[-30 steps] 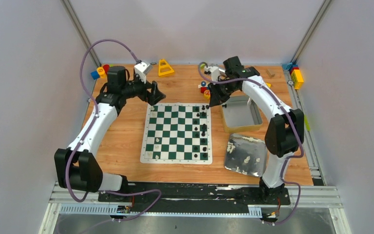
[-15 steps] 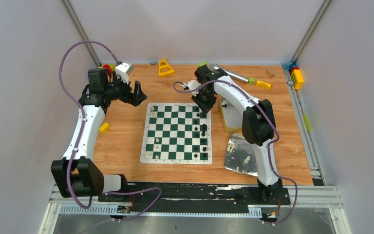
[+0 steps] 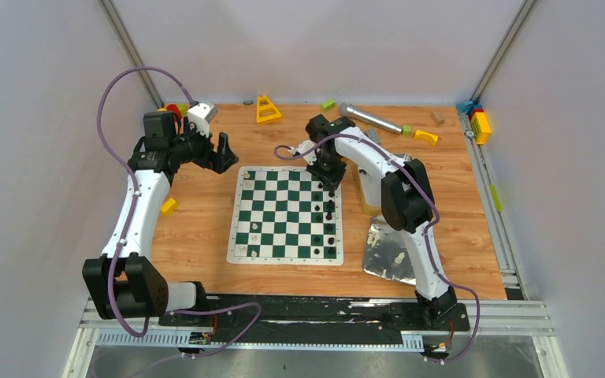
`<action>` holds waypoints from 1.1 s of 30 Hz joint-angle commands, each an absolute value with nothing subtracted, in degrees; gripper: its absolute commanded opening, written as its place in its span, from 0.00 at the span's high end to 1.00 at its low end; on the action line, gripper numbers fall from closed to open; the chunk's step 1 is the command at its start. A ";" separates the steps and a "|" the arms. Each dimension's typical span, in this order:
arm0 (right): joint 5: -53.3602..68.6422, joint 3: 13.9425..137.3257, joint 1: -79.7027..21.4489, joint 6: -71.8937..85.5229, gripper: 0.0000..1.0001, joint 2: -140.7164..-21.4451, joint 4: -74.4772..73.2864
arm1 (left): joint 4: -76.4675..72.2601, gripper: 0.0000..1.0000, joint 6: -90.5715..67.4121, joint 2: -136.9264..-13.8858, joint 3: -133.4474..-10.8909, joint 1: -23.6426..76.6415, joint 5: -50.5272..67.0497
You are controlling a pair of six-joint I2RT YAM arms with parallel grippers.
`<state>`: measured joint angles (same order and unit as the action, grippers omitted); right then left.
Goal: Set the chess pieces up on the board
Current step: Place the chess piece on the chessboard.
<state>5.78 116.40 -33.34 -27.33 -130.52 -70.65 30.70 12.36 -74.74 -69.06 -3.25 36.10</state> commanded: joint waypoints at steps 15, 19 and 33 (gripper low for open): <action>2.37 121.37 -35.22 -28.67 1.00 -134.13 -71.31 | 30.40 0.00 13.29 -72.95 -70.93 -4.04 36.66; 1.95 121.38 -35.38 -28.89 1.00 -134.47 -71.44 | 30.37 0.00 13.25 -72.95 -70.97 -4.12 36.69; 1.37 122.68 -36.30 -27.97 0.69 -134.80 -71.46 | 30.06 0.00 13.04 -73.16 -70.69 -4.26 36.71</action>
<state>2.50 119.37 -35.75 -28.64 -134.13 -71.13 30.92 12.36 -74.72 -69.06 -3.55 36.10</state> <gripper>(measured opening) 0.255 0.998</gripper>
